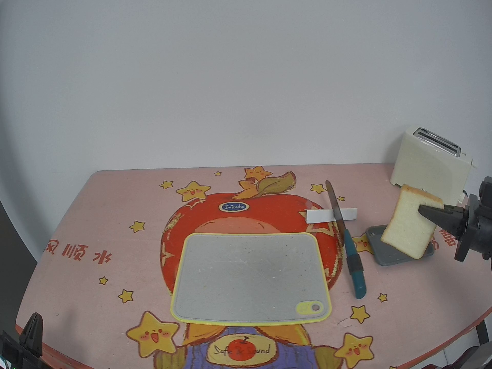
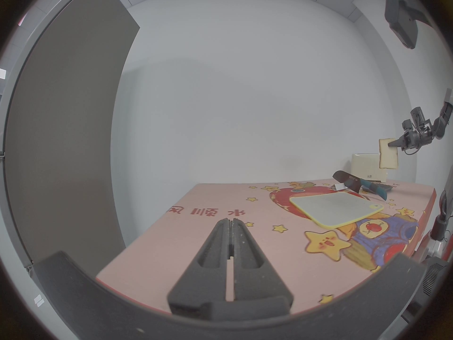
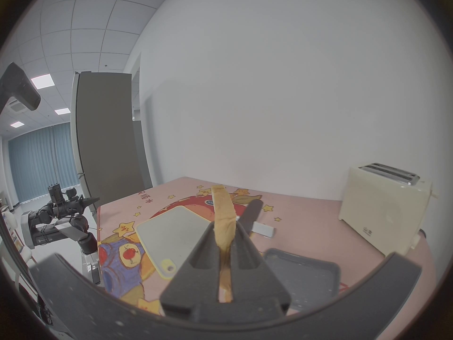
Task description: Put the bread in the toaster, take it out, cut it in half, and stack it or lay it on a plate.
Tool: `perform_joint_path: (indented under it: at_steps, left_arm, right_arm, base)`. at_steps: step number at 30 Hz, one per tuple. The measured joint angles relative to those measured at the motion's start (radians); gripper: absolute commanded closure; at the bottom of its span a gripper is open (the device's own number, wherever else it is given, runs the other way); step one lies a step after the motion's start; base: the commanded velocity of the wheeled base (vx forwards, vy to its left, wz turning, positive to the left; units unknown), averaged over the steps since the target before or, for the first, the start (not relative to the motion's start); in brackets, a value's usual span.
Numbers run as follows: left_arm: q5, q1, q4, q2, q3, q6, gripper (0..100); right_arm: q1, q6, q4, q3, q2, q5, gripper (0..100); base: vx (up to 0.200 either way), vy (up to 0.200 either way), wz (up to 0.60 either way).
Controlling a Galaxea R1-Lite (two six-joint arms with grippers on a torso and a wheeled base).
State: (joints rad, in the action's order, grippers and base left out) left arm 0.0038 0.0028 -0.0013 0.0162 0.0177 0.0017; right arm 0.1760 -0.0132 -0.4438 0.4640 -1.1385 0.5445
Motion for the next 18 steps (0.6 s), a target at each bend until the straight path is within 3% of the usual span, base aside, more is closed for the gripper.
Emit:
perform_joint_path:
  at_steps: [4, 9, 18]
  left_arm:
    - [-0.001, 0.000, 0.000, 0.000, 0.000, 0.000, 100]
    - [-0.002, 0.000, 0.000, 0.000, 0.000, 0.001, 100]
    - [-0.003, 0.000, 0.000, 0.000, 0.000, 0.001, 100]
  right_arm:
    - [0.080, 0.011, 0.002, -0.010, 0.007, 0.000, 100]
    - [0.219, 0.071, 0.000, -0.024, 0.001, -0.005, 100]
    - [0.430, 0.397, -0.084, -0.004, -0.109, -0.011, 100]
  base:
    - [0.000, 0.000, 0.00]
    - [0.000, 0.000, 0.00]
    - [0.000, 0.000, 0.00]
